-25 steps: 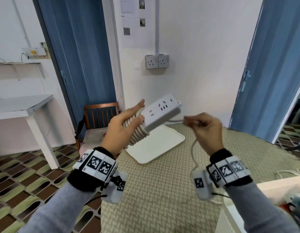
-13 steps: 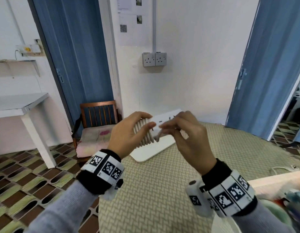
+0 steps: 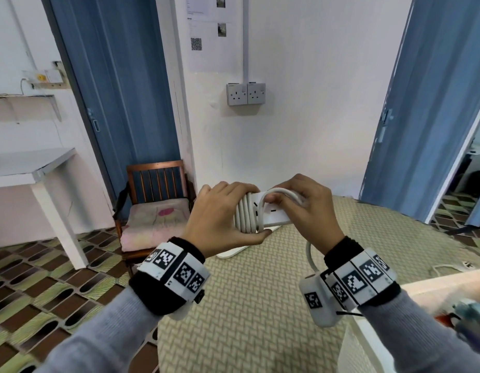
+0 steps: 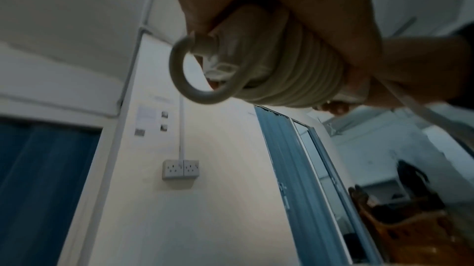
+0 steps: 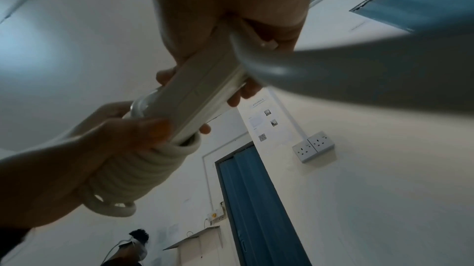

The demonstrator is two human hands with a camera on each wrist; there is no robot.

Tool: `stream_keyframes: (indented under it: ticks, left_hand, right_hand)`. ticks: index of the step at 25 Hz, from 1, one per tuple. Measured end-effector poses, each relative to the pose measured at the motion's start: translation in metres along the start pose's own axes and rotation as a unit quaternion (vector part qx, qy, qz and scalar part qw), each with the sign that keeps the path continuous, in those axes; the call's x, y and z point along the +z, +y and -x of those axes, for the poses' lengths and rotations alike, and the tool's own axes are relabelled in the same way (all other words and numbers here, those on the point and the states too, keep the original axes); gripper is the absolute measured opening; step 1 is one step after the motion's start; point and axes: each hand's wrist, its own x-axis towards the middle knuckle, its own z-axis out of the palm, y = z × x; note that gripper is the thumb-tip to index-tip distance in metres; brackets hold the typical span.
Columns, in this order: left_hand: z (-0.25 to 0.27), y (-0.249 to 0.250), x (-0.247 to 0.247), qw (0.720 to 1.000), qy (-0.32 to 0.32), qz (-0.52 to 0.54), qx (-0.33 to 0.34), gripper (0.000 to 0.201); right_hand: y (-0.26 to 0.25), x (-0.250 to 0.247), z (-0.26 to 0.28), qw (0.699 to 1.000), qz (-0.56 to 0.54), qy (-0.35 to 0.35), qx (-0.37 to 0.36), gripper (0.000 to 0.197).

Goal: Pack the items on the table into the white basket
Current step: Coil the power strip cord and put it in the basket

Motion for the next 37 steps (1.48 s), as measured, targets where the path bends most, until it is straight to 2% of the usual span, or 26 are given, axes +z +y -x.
stream_keyframes:
  ticks: [2, 4, 5, 7, 8, 9, 10, 12, 15, 18, 20, 22, 24, 26, 28, 30, 32, 34, 37]
  left_hand:
    - [0.0, -0.006, -0.002, 0.999, -0.014, 0.04, -0.026, 0.063]
    - [0.0, -0.015, -0.005, 0.996, -0.03, 0.069, -0.054, 0.059]
    - [0.0, -0.021, -0.008, 0.995, -0.031, 0.073, -0.062, 0.058]
    - [0.002, -0.032, -0.012, 0.995, -0.037, 0.06, -0.072, 0.059]
    - [0.003, -0.037, -0.013, 0.995, -0.04, 0.048, -0.077, 0.06]
    - [0.005, -0.043, -0.014, 0.995, -0.041, 0.036, -0.085, 0.061]
    - [0.006, -0.048, -0.015, 0.994, -0.041, 0.027, -0.097, 0.062]
    - [0.008, -0.055, -0.017, 0.992, -0.039, 0.021, -0.12, 0.065]
    - [0.011, -0.051, -0.022, 0.989, -0.062, 0.074, -0.112, 0.062]
    - [0.009, -0.031, -0.028, 0.967, -0.092, 0.213, -0.103, 0.065]
    - [0.003, -0.021, -0.031, 0.952, -0.072, 0.278, -0.103, 0.077]
    - [-0.004, -0.016, -0.03, 0.941, -0.045, 0.319, -0.103, 0.083]
    - [-0.008, -0.012, -0.025, 0.936, -0.024, 0.338, -0.1, 0.075]
    - [-0.01, -0.009, -0.022, 0.928, 0.006, 0.351, -0.124, 0.062]
    - [-0.012, -0.012, -0.023, 0.917, 0.077, 0.352, -0.172, 0.05]
    - [-0.012, -0.022, -0.026, 0.902, 0.138, 0.344, -0.222, 0.049]
    - [-0.009, -0.03, -0.025, 0.914, 0.131, 0.305, -0.231, 0.058]
    - [-0.003, -0.032, -0.021, 0.941, 0.087, 0.259, -0.2, 0.069]
    - [0.0, -0.027, -0.015, 0.968, 0.028, 0.201, -0.148, 0.087]
  right_hand:
    - [-0.001, -0.001, 0.006, 0.997, -0.048, -0.021, 0.053, 0.042]
    - [0.001, -0.006, 0.013, 0.979, -0.119, -0.052, 0.155, 0.067]
    - [0.004, -0.009, 0.018, 0.961, -0.156, -0.078, 0.214, 0.079]
    - [0.011, -0.015, 0.029, 0.921, -0.209, -0.164, 0.285, 0.077]
    - [0.013, -0.018, 0.034, 0.909, -0.221, -0.21, 0.285, 0.069]
    - [0.016, -0.023, 0.038, 0.905, -0.234, -0.232, 0.27, 0.062]
    - [0.017, -0.029, 0.038, 0.909, -0.249, -0.22, 0.25, 0.055]
    - [0.02, -0.041, 0.031, 0.933, -0.259, -0.138, 0.21, 0.039]
    - [0.022, -0.044, 0.007, 0.991, -0.091, -0.013, 0.093, 0.014]
    - [0.03, -0.028, -0.011, 0.998, 0.006, 0.055, 0.031, 0.009]
    - [0.035, -0.01, -0.01, 0.997, 0.003, 0.047, 0.054, 0.015]
    - [0.033, 0.015, 0.001, 0.992, -0.058, 0.011, 0.108, 0.009]
    - [0.028, 0.04, 0.017, 0.981, -0.137, -0.035, 0.134, 0.006]
    - [0.028, 0.053, 0.036, 0.979, -0.148, -0.068, 0.121, 0.011]
    - [0.033, 0.049, 0.053, 0.981, -0.138, -0.075, 0.114, 0.017]
    - [0.033, 0.038, 0.07, 0.977, -0.17, -0.067, 0.109, 0.02]
    - [0.022, 0.025, 0.078, 0.986, -0.148, -0.056, 0.045, 0.025]
    - [0.009, 0.015, 0.072, 0.995, -0.082, -0.039, -0.049, 0.022]
    - [-0.009, -0.002, 0.043, 0.993, -0.008, 0.0, -0.118, 0.016]
